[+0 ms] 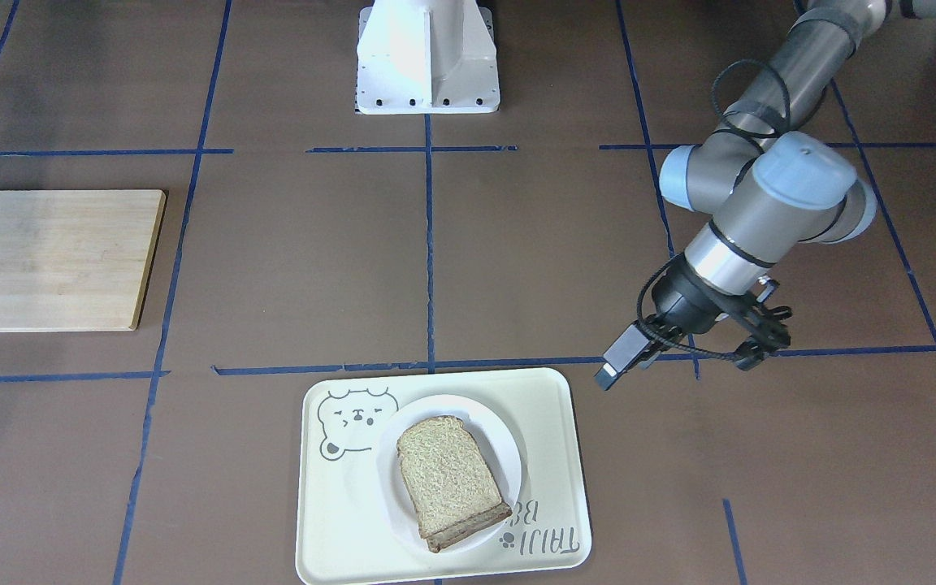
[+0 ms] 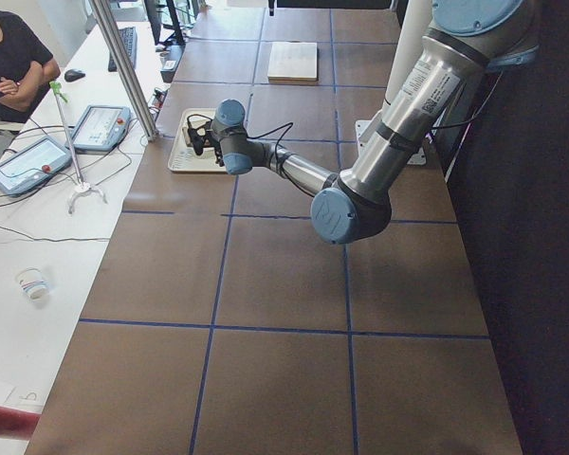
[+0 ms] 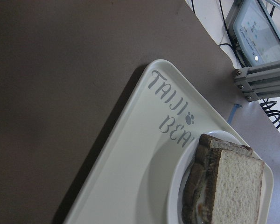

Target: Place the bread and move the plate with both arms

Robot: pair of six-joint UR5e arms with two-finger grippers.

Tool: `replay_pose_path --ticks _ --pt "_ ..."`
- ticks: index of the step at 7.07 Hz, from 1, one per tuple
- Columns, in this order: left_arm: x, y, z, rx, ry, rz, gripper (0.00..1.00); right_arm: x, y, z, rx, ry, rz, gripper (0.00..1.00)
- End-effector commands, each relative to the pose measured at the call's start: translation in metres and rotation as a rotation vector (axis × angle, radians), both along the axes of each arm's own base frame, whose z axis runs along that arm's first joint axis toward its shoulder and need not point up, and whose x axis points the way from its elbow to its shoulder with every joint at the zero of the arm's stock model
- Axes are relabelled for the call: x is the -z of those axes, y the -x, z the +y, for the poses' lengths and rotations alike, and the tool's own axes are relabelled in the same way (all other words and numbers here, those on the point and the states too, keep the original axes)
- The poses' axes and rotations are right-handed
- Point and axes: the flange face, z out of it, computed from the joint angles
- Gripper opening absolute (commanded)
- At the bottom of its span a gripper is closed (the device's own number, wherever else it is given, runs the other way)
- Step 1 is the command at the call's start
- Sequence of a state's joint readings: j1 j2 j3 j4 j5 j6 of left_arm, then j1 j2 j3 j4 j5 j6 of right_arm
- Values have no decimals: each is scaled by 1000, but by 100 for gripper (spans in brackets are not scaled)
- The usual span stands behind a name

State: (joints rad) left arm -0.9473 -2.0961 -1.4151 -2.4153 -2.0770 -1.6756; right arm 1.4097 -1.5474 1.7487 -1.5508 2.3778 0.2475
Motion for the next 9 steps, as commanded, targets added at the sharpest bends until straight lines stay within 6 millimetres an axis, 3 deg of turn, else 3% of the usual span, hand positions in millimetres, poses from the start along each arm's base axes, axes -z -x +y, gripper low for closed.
replay_pose_path --ticks 1,4,6,7,9 --pt "-56 128 9 -43 -107 -94 100 3 -3 2 -5 -8 1 100" --pt "-149 226 11 -155 -286 -399 100 -5 -16 1 -16 -4 18 100" --pt "-209 308 18 -315 -359 -610 100 -10 -20 6 -13 5 8 100" --pt "-233 336 27 -393 -334 -647 100 -18 -24 8 -10 10 -5 100" --pt "-295 355 75 -485 -289 -614 100 -56 -51 13 -10 47 -106 100"
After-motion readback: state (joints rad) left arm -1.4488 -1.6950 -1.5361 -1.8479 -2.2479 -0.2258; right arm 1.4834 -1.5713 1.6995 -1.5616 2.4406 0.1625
